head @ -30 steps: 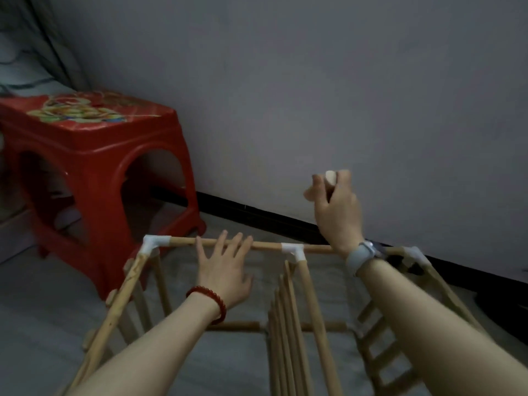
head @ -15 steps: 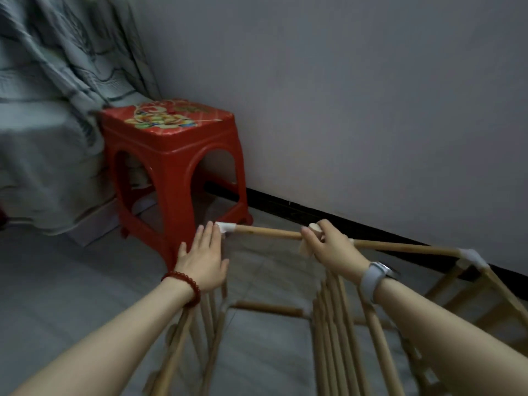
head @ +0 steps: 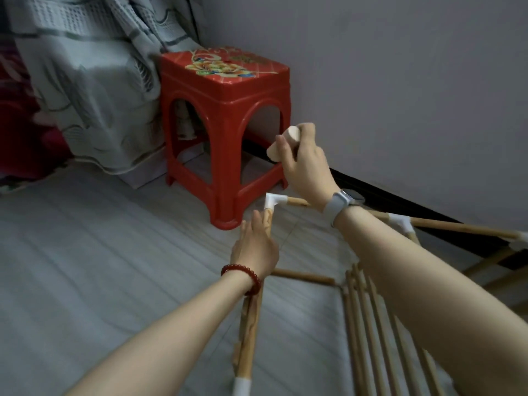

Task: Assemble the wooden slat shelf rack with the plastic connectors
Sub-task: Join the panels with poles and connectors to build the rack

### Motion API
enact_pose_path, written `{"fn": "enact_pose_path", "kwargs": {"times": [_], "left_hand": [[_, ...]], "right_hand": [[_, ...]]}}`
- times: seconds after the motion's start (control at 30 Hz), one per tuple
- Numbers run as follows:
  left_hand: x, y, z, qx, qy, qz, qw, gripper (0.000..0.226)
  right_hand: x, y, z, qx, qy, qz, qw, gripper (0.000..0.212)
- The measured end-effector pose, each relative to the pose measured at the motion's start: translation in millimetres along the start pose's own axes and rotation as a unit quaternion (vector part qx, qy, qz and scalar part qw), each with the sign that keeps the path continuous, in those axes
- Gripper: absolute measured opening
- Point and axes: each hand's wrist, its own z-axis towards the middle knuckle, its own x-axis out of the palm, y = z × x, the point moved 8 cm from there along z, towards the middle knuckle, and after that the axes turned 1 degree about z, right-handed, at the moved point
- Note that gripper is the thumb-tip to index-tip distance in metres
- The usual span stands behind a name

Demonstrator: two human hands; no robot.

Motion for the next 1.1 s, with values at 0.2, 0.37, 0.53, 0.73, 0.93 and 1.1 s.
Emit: {"fn": "enact_pose_path", "kwargs": {"times": [0.2, 0.37, 0.53, 0.73, 0.93, 1.1], "left_hand": [[-1, 7, -1, 0.012, -0.04, 0.065, 0.997, 0.05], [1, 6, 3, 0.015, -0.031, 0.055, 0.998, 0.043], [-1, 3, 4, 0.012, -0.032, 0.068, 0.997, 0.048], [2, 7, 4, 0.018, -0.031, 0.053, 0.998, 0.048], [-1, 5, 6, 0.038, -0.056, 0.041, 0.997, 0.035], [-12, -10, -4, 0.155, -0.097, 0.055, 0.982, 0.044]], "right_hand": [[53, -44, 4, 0.08, 0.136, -0.134, 0.978, 0.026], [-5, -5, 25, -0.004, -0.067, -0.069, 0.995, 0.036], [64, -37, -10, 0.015, 0.19, -0.233, 0.954, 0.029], [43, -39, 3, 0.036, 0.077, -0.19, 0.978, 0.039], [39, -15, 16, 0.022, 0.116, -0.084, 0.989, 0.029], [24, -41, -30, 0.113, 0.109, 0.001, 0.988, 0.026]]}}
